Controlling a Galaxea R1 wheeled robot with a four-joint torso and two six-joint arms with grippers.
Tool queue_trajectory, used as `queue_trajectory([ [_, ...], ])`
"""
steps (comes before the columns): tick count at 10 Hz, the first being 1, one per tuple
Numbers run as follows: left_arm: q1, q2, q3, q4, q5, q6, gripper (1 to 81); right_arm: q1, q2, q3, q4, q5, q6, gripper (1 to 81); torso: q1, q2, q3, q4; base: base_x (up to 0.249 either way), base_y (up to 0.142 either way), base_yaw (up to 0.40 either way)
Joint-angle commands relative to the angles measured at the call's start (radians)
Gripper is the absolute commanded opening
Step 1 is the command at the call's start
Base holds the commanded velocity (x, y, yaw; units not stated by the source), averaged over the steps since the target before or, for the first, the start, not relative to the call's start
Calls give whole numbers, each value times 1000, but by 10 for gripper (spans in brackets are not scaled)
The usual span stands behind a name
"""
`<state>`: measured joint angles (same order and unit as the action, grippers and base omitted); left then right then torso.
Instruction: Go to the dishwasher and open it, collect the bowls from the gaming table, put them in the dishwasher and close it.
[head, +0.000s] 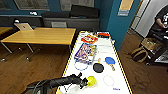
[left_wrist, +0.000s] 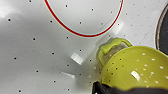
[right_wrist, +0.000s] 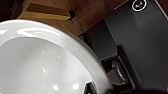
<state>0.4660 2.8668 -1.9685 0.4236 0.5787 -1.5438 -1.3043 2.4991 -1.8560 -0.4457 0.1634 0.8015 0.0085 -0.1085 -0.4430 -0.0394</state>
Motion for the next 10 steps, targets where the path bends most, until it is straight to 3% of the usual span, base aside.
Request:
queue_trajectory([
  [1,-264,-53,239,64,43,-2,10,42,-26,15,-25,-25,-1,10,0,0,0,0,0,0,0],
  [5,-329,-142,382,73,46,-15,10,53,-18,12,-25,-47,-1,10,0,0,0,0,0,0,0],
  [8,-326,-280,593,234,44,-7,10,52,-23,25,-27,-48,-4,10,0,0,0,0,0,0,0],
  [10,-289,-400,784,355,44,37,10,45,-40,37,-27,-47,-5,10,0,0,0,0,0,0,0],
])
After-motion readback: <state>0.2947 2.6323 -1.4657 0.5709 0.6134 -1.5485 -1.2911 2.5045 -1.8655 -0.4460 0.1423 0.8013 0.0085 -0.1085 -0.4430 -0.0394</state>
